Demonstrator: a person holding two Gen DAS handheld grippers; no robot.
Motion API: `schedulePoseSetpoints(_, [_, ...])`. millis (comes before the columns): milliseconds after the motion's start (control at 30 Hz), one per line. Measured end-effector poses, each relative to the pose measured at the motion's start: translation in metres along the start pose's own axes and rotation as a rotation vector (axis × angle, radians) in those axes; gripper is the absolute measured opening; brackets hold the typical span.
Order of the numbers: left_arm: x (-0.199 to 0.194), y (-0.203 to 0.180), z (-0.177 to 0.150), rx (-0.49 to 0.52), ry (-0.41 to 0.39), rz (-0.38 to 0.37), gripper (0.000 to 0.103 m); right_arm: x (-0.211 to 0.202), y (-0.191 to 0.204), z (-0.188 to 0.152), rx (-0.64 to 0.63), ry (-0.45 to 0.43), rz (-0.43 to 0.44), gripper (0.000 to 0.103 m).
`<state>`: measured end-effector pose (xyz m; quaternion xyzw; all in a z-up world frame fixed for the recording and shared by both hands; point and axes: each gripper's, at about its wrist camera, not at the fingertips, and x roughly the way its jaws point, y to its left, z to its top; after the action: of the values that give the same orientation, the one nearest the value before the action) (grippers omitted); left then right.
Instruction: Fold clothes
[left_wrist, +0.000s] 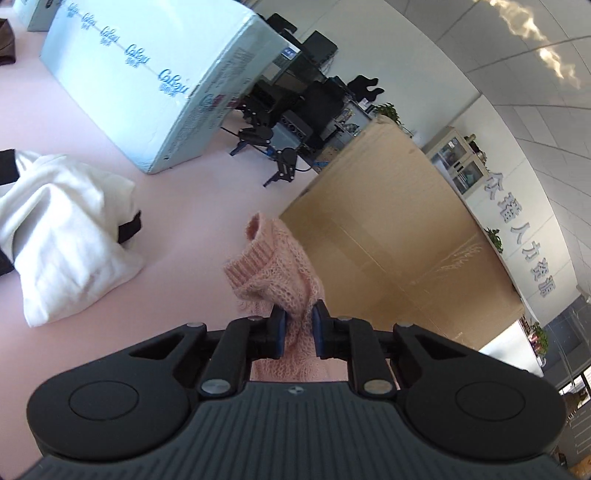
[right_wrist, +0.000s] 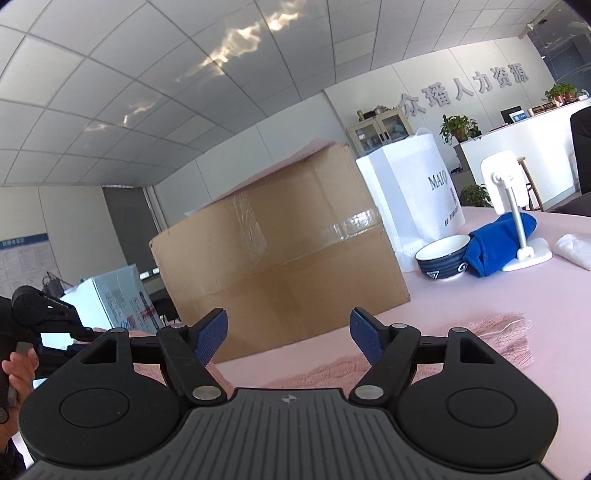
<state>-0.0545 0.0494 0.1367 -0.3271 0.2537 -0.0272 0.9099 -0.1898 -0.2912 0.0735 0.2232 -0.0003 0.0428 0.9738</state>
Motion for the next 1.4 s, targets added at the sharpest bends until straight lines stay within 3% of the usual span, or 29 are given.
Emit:
schedulePoseSetpoints(100, [0.009,-0.046,-0.012,0.107,0.023,-0.052,0.013,-0.018,-0.014,0.010,0.024,-0.128,-0.046,0.076])
schedulePoseSetpoints(233, [0.030,-0.104,-0.045,0.230,0.121,-0.159,0.013,-0.035,-0.038,0.019,0.090,-0.236,-0.110,0.077])
schedulePoseSetpoints(333, [0.048,-0.139,-0.075,0.292,0.209,-0.221,0.013,-0.042,-0.060,0.022,0.186,-0.261,-0.117,0.077])
schedulePoseSetpoints(533, [0.085,-0.186,-0.135,0.374,0.379,-0.283,0.013,-0.045,-0.089,0.023,0.279,-0.273,-0.232,0.077])
schedulePoseSetpoints(700, [0.101,-0.200,-0.169,0.402,0.461,-0.289,0.013,-0.043,-0.101,0.021,0.334,-0.250,-0.243,0.077])
schedulePoseSetpoints(967, [0.118,-0.212,-0.201,0.465,0.475,-0.270,0.013,-0.039,-0.099,0.021,0.333,-0.231,-0.210,0.077])
schedulePoseSetpoints(1400, [0.132,-0.212,-0.224,0.513,0.518,-0.237,0.013,-0.032,-0.091,0.022,0.321,-0.176,-0.193,0.077])
